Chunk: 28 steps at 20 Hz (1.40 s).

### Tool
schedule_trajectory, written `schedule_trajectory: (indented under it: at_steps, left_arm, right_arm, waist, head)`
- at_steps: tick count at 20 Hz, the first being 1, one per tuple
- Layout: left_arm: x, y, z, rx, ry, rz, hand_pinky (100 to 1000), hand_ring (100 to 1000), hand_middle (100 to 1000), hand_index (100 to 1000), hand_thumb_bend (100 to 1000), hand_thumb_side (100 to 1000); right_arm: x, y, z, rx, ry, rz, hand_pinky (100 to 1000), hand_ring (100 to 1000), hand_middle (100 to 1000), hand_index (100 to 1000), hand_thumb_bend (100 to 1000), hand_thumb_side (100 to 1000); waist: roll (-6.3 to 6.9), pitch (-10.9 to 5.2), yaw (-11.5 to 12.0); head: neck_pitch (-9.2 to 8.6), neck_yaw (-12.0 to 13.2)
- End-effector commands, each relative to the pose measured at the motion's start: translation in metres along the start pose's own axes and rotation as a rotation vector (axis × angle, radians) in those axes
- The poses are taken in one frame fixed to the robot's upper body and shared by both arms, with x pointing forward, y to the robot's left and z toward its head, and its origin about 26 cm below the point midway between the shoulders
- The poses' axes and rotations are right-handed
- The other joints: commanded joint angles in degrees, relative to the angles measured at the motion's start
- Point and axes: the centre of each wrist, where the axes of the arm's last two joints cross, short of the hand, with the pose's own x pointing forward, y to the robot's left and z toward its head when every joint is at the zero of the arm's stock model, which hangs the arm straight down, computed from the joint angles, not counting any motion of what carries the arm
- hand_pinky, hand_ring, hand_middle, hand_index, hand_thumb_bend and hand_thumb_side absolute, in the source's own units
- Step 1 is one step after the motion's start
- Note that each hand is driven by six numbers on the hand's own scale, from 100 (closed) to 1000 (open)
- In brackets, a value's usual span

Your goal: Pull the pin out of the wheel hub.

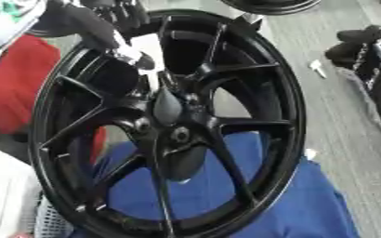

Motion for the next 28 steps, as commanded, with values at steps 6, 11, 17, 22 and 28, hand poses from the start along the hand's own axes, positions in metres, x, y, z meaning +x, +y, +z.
schedule_trajectory:
  at_steps: [6, 11, 17, 22, 28]
  left_arm:
    - [0.005, 0.009, 0.001, -0.037, 0.037, -0.004, 860, 819, 763, 839, 623, 506]
    - [0.004, 0.009, -0.004, -0.026, 0.055, -0.008, 847, 798, 735, 815, 590, 493]
    - [0.005, 0.01, -0.005, -0.02, 0.052, -0.008, 832, 765, 688, 755, 542, 465]
    - [0.01, 0.011, -0.003, -0.011, 0.024, -0.007, 809, 733, 650, 711, 515, 433]
    - [0.015, 0.012, 0.001, -0.004, 0.019, -0.036, 794, 704, 604, 603, 479, 383]
  right_arm:
    - [0.008, 0.0, -0.001, 0.004, -0.025, 0.004, 863, 769, 621, 762, 100, 855]
    - [0.007, 0.0, -0.001, 0.002, -0.023, 0.0, 864, 770, 620, 762, 100, 860]
    - [0.007, 0.001, -0.001, 0.0, -0.021, -0.004, 865, 770, 619, 762, 100, 861]
    - [0.007, 0.001, -0.001, -0.004, -0.018, -0.006, 865, 770, 619, 762, 100, 862]
    - [0.006, 0.001, -0.001, -0.006, -0.016, -0.008, 866, 771, 619, 762, 100, 861]
  waist:
    - [-0.12, -0.64, -0.3]
    - [-0.07, -0.36, -0.4]
    - [0.03, -0.14, -0.4]
    - [-0.04, -0.12, -0.5]
    - [-0.1, -0.29, -0.3]
  head:
    - [-1.74, 0.0]
    - [-1.95, 0.3]
    - [-2.13, 0.6]
    - [-2.22, 0.6]
    - [-2.18, 0.8]
